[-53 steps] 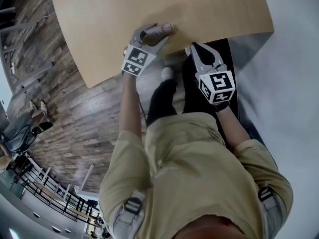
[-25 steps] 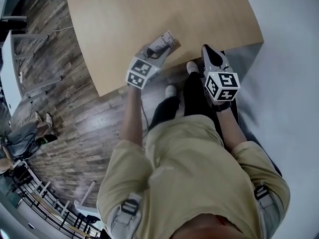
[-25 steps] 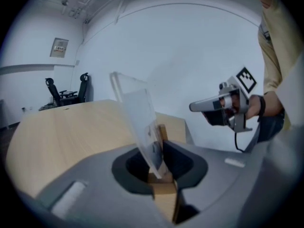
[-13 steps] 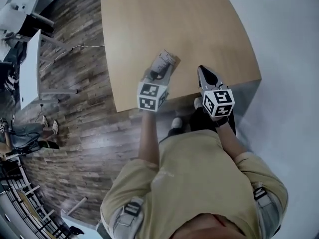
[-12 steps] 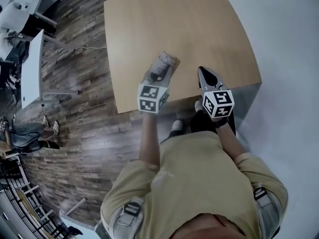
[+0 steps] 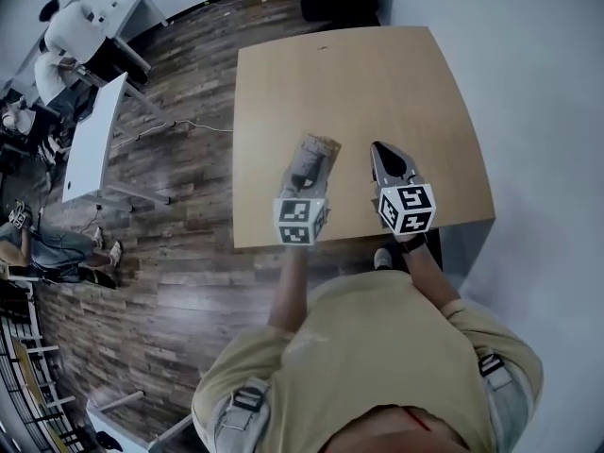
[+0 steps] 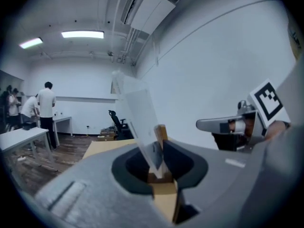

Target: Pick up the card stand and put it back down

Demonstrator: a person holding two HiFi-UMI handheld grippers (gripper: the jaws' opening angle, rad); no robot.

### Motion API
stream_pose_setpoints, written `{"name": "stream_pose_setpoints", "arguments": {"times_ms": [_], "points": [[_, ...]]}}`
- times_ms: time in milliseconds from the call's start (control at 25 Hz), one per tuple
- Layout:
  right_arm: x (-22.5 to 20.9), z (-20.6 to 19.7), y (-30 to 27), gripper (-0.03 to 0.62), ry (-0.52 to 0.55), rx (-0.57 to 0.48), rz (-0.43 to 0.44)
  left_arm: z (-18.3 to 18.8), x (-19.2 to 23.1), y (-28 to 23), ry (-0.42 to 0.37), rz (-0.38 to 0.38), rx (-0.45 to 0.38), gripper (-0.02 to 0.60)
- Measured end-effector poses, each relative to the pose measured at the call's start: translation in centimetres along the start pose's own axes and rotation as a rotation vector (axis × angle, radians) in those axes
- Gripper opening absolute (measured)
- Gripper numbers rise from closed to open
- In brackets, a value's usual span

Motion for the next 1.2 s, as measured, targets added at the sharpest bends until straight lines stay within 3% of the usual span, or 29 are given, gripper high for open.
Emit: {"name": "stream_pose_setpoints", "arguments": {"times_ms": [320,520,800,1200], "points": [[0.0,2.5,-1.1,0.005,0.031,-0.044,0.085,1.3,0.0,0.0,-0.006,0.139,-0.056,0.067],[-0.9,2.4,-0.5,0.005,0.050,-0.045,0.136,1.4,-1.4,-0.6,-0.029,0.185,-0.072,0.067],[-1.4,2.4,0.4,0.005,0.059,-0.012,0.215,1.9,-2.9,-1.0,0.027,0.226,-0.103,0.069],[-0.5,-0.3,0.6,0.005,0.064,0.061,0.358,-1.2,-3.9,0.9,0.080,0.367,-0.080,0.069]]}}
Point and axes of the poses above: the fingertips, and each gripper's own axes: y backward along the fingers, x to its left, z out of its top, the point moved 1 cm from there along y, backward along the fingers, and after that the axes turned 10 degrees about -z, right-handed, at the moved point
